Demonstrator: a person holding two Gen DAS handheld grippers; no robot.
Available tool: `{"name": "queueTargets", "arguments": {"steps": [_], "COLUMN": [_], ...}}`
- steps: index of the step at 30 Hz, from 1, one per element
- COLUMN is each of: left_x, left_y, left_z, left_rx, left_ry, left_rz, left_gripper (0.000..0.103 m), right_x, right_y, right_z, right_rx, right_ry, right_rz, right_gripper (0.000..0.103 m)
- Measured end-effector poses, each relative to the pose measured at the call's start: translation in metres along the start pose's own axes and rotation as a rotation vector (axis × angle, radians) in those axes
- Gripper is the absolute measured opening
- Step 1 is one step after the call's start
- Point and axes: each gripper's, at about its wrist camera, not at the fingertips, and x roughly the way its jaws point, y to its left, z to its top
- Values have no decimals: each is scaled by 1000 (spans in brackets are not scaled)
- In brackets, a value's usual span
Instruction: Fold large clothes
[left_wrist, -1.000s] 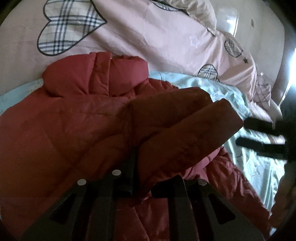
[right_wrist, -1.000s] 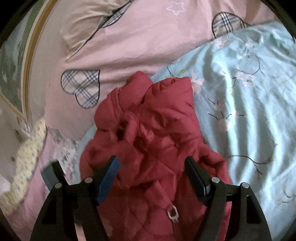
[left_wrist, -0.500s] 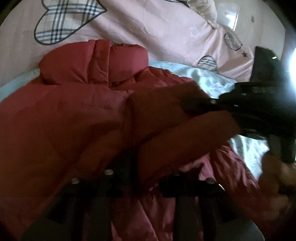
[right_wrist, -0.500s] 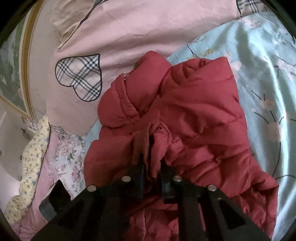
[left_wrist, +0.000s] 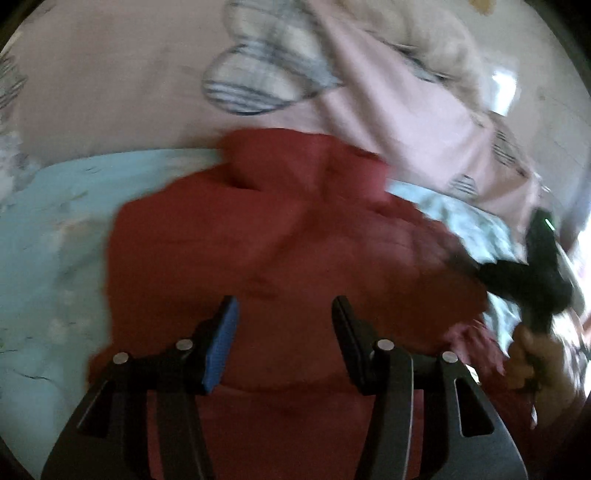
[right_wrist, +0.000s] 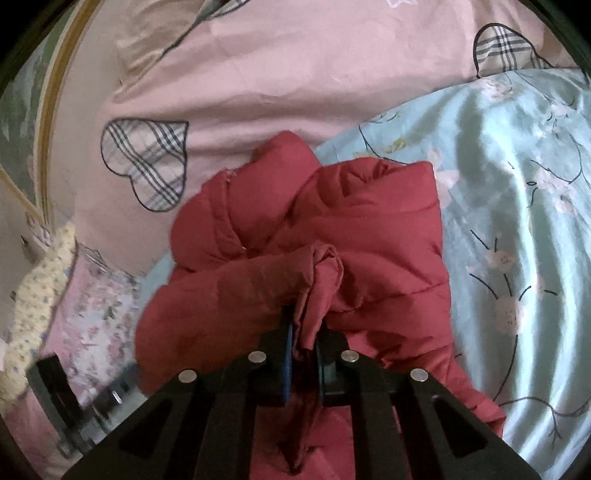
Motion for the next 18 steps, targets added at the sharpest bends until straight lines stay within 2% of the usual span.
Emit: {"name": "queueTargets", "arguments": {"steps": [3, 5, 7, 8, 10, 12, 13, 16, 18], "left_x": [24, 40, 50, 52, 54, 52, 52, 56, 57], "left_y": [28, 34, 33, 32, 29, 33, 31, 25, 24], "left_z": [2, -3, -8, -9, -10, -11, -12, -11, -13], "left_rx": [-57, -52, -33, -23, -16, -22, -22, -12, -6], "left_ry": [78, 127, 137, 135, 133, 135, 135, 134, 133], "left_rz": [18, 4, 24, 34, 50, 55, 58, 77, 88], "left_gripper": [51, 51, 51, 51, 51, 51, 51, 51, 51], "right_x": [12, 13, 3, -6, -36, -55, -58, -37, -20], "right_y": [0, -2, -1, 1, 12, 24, 31, 55, 62], "right_z": [-8, -14, -14, -14, -15, -17, -18, -23, -31], "right_rx": [-41, -44, -34, -33, -51, -86, -114, -212, -265], "right_ry": [14, 14, -8, -38, -159, -238, -243, -134, -81], "right_rz": [-62, -101, -135, -161, -203, -211, -192, -139, -154], "right_gripper": [12, 25, 34, 35, 36, 36, 37, 40, 40]}}
